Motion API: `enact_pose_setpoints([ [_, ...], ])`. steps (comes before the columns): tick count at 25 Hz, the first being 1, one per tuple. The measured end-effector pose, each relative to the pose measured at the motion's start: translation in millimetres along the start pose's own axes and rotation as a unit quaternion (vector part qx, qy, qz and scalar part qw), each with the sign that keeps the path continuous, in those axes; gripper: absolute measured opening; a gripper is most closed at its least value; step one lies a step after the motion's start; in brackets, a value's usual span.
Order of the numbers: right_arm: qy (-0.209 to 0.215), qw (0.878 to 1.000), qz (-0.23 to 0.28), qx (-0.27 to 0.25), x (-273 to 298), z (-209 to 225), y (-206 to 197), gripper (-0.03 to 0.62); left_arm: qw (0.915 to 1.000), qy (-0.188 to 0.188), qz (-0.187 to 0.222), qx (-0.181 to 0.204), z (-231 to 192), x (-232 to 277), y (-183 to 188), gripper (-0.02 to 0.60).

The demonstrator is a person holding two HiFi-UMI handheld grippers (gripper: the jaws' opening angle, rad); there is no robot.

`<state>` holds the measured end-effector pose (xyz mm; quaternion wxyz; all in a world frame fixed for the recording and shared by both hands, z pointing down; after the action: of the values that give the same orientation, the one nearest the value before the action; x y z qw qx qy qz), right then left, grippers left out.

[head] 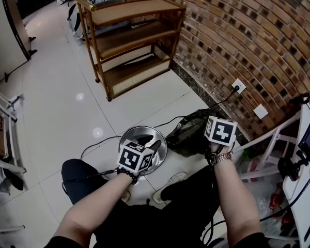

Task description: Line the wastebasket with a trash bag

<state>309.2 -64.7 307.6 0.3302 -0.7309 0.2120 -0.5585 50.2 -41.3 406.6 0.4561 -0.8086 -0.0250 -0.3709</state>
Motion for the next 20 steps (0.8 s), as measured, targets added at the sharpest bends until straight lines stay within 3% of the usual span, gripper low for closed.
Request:
enact_pose_setpoints([
  [4, 0.014, 0.999, 0.037, -0.003, -30.8, -3.1, 23.9, 0.0, 0.9971, -0.024, -0.001, -0.073, -9.5, 4.0, 0.6, 0.176],
  [8, 0.031, 0.997, 0.074, -0.004, -60.2, -5.7, 43.1, 0.002, 0.9911, -0.03, -0.001, -0.13, -21.8, 7.5, -1.9, 0.201],
  [20, 0.1, 0.981, 0.166, -0.026, -145.1, -34.1, 89.6, 0.0, 0.9711, -0.06, 0.033, -0.229, -38.5, 7.0, 2.5, 0.219],
])
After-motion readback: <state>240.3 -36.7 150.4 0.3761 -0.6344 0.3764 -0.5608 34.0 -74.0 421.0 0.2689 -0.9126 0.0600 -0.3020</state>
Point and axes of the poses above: the fingertips, and each gripper's own axes: x forward along the fingers, z to its right, y out of its top, the point moved 5 cm from there along -x, backward along the fingers, and after that the axes turned 8 degrees about -z, right-handed, at the moved point
